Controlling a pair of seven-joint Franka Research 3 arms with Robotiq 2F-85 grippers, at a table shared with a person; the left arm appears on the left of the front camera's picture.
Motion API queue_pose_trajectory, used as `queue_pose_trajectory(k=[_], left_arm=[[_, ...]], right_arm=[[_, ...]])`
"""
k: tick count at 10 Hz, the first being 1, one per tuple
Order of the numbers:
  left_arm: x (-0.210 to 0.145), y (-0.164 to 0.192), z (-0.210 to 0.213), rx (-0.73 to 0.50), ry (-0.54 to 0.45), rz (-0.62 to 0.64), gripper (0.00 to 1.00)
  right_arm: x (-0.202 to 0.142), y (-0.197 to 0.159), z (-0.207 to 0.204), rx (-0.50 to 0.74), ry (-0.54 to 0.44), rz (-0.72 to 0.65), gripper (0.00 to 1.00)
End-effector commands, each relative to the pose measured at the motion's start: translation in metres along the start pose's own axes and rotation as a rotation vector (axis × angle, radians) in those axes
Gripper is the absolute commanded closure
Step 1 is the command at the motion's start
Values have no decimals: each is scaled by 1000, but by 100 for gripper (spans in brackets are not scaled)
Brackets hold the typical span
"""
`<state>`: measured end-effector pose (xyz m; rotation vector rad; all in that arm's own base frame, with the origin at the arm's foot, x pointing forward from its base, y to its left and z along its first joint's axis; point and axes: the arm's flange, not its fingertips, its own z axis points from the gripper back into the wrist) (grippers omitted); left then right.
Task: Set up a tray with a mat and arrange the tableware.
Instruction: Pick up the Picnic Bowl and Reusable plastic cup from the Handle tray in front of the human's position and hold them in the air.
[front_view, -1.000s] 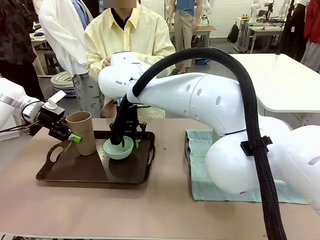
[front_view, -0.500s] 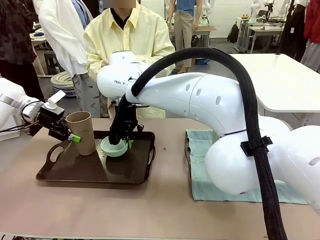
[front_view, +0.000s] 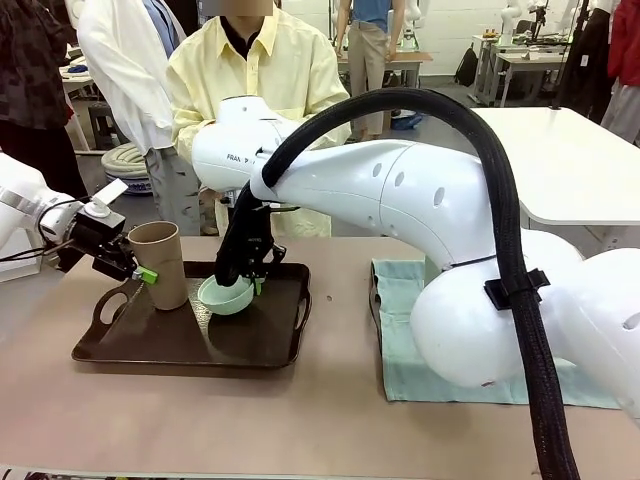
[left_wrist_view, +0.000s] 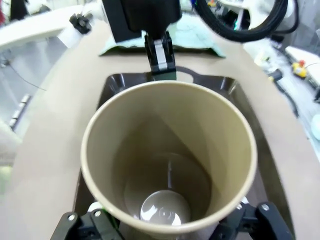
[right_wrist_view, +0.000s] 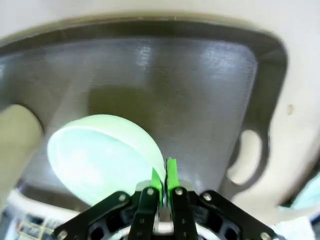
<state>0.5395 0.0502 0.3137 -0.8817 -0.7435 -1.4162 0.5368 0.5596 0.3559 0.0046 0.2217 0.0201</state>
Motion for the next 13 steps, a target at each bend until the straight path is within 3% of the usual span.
queue_pose_trajectory(k=[1,8,13], left_arm=[[31,-26,18,6,23,-16,71],[140,-112,80,84,-3,-84,71],[174,-158,98,145,45,-82,71]], right_arm=[[-112,-82,-2,-18,-3,35,100],[-223,-127,74,9,-155,-150,100],[-228,-151,83,67,-149,-186,100]])
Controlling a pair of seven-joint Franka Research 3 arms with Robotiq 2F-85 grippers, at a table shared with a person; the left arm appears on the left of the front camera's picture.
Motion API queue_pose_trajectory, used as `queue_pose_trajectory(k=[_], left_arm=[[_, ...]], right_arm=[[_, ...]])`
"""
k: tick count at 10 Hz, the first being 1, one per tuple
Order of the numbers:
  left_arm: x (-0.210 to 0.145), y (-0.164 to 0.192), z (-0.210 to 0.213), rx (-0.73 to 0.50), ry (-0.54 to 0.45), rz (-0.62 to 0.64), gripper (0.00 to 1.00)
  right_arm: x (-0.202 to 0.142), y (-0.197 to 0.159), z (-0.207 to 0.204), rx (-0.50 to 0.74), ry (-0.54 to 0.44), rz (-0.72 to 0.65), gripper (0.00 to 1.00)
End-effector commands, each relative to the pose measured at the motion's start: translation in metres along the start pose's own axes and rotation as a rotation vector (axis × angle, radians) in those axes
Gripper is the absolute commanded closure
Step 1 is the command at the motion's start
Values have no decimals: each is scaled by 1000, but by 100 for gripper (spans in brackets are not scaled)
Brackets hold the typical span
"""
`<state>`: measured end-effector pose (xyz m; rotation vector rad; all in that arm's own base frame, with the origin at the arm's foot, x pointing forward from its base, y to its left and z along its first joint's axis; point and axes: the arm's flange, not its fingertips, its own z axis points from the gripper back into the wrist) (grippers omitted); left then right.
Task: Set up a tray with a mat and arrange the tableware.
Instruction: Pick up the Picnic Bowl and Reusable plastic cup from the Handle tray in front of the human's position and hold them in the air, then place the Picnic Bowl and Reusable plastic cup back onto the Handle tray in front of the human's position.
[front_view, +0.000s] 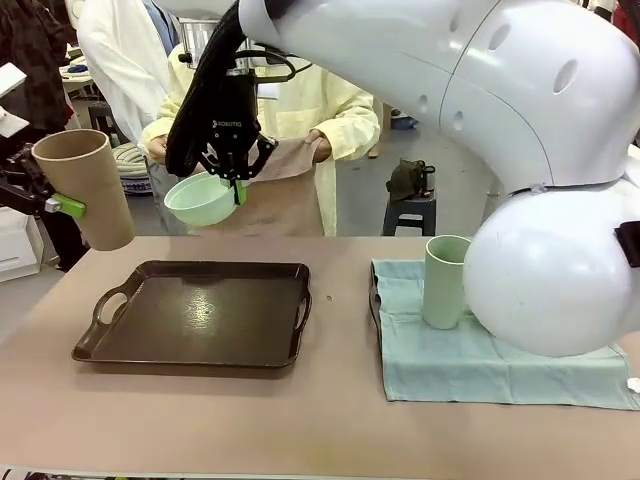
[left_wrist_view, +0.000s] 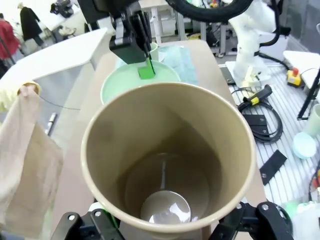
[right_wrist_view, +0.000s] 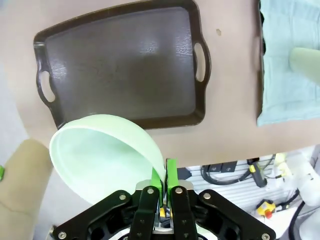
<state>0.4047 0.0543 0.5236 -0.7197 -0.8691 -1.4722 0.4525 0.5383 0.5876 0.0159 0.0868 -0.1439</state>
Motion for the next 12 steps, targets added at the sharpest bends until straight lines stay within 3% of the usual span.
queue_pose_trajectory(k=[1,2,12], left_arm=[[0,-10,2,7,17,45,71],[0,0,0,0,0,0,71],[0,0,0,0,0,0,71]], right_arm=[[-84,-152,-110,42,1,-24,100],[0,0,0,0,0,0,100],[0,0,0,0,0,0,100]])
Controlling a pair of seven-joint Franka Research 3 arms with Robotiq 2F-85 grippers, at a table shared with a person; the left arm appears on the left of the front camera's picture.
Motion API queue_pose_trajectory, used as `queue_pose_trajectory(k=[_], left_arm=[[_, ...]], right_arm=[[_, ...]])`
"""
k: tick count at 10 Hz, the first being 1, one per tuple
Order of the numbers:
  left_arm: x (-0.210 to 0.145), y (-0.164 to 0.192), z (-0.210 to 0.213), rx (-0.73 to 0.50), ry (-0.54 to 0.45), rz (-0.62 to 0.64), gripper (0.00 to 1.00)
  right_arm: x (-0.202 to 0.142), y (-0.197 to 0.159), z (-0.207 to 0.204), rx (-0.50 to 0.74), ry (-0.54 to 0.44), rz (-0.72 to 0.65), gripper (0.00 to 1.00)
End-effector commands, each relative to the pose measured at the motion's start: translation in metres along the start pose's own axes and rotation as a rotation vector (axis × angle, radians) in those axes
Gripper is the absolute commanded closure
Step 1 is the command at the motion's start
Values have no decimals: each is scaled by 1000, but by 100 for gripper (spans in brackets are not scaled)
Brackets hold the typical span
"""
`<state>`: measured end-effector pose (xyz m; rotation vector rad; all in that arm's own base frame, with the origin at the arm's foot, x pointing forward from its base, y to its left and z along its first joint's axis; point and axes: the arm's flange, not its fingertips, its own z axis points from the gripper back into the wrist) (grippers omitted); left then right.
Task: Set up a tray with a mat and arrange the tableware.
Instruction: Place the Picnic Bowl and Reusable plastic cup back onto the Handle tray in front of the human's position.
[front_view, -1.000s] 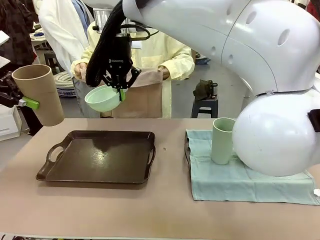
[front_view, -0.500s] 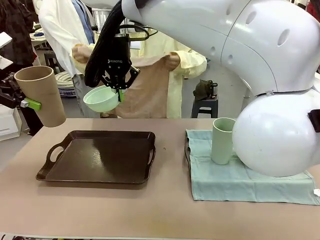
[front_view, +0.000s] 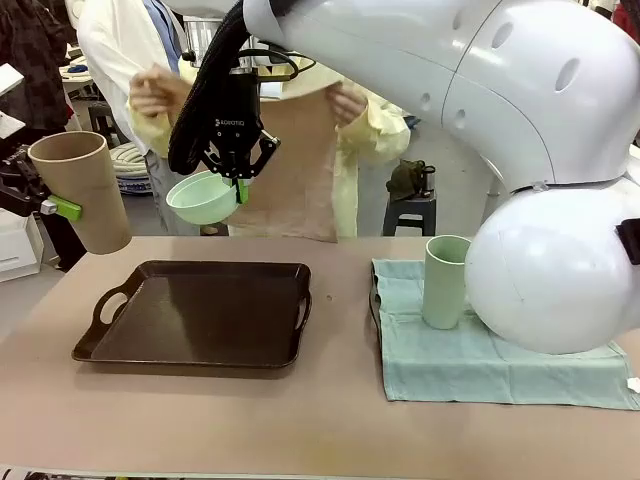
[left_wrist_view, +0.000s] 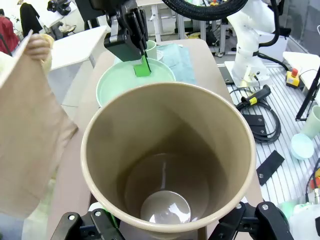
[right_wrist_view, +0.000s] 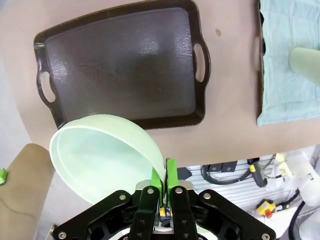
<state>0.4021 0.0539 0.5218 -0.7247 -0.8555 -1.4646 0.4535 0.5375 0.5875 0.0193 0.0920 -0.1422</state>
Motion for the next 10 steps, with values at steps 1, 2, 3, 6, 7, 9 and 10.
queue_pose_trajectory(k=[1,2,3,6,7,9,10], left_arm=[[1,3,1,6,-5,-13,71],[1,3,1,6,-5,-13,71],[1,3,1,6,-5,-13,71],[1,3,1,6,-5,-13,71],[1,3,1,6,-5,-13,71],[1,3,1,6,-5,-13,71],[1,3,1,6,-5,-13,71]], right_arm=[[-1,1,0,-3,-5,-2,100],[-1,1,0,-3,-5,-2,100],[-1,1,0,-3,-5,-2,100],[-1,1,0,-3,-5,-2,100],[-1,1,0,-3,-5,-2,100],[-1,1,0,-3,-5,-2,100],[-1,1,0,-3,-5,-2,100]])
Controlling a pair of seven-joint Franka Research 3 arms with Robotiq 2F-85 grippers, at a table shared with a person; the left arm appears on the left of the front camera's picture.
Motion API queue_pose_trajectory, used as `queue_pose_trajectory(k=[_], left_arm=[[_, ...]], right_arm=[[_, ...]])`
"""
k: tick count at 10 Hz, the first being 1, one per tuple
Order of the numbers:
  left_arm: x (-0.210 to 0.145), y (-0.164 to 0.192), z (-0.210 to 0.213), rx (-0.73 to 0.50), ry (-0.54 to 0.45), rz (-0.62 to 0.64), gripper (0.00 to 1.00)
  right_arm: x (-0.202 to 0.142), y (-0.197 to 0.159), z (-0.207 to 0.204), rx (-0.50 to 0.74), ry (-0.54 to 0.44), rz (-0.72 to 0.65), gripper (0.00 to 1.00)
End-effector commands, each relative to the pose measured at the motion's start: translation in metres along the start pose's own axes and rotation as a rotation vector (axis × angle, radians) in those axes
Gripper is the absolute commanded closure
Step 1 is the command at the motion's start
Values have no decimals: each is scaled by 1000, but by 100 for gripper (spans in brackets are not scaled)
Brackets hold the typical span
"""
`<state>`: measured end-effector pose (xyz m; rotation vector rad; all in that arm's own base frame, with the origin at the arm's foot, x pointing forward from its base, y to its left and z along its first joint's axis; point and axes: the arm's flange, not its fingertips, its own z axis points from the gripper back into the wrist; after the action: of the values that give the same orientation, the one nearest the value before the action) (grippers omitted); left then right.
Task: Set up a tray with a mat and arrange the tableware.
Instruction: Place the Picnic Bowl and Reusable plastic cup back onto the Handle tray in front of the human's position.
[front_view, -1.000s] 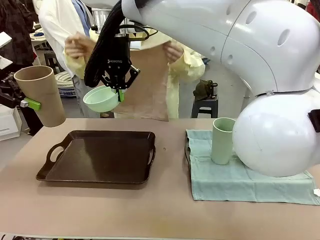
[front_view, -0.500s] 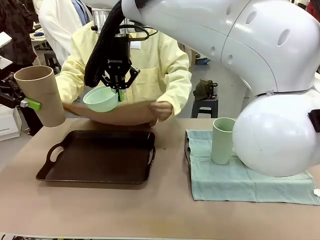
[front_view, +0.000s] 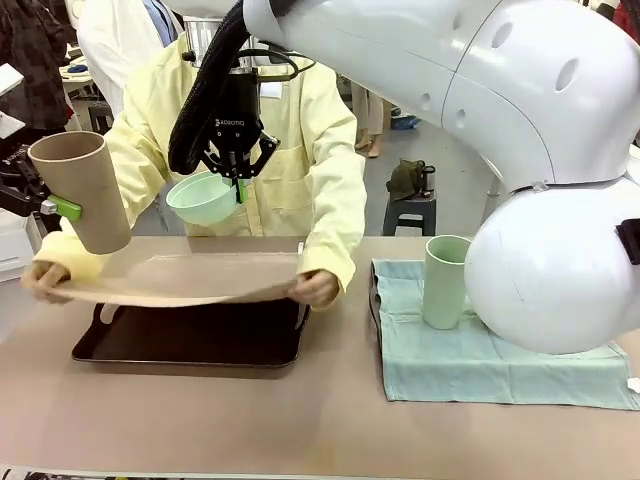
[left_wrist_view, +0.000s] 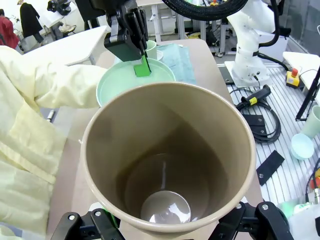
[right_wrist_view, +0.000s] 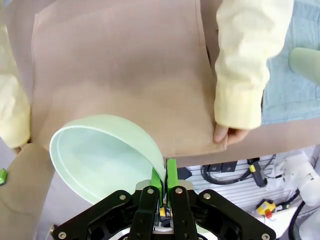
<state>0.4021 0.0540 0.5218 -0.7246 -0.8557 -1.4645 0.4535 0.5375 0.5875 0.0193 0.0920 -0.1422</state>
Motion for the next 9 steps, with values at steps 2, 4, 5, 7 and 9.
queue_pose_trajectory(k=[2,4,5,7,9], left_arm=[[1,3,1,5,-5,-13,71],[1,3,1,5,-5,-13,71],[1,3,1,5,-5,-13,71],[1,3,1,5,-5,-13,71],[1,3,1,5,-5,-13,71]], right_arm=[[-1,1,0,-3,-5,-2,100],[-1,1,0,-3,-5,-2,100],[-1,1,0,-3,-5,-2,100],[-1,1,0,-3,-5,-2,100],[-1,1,0,-3,-5,-2,100]])
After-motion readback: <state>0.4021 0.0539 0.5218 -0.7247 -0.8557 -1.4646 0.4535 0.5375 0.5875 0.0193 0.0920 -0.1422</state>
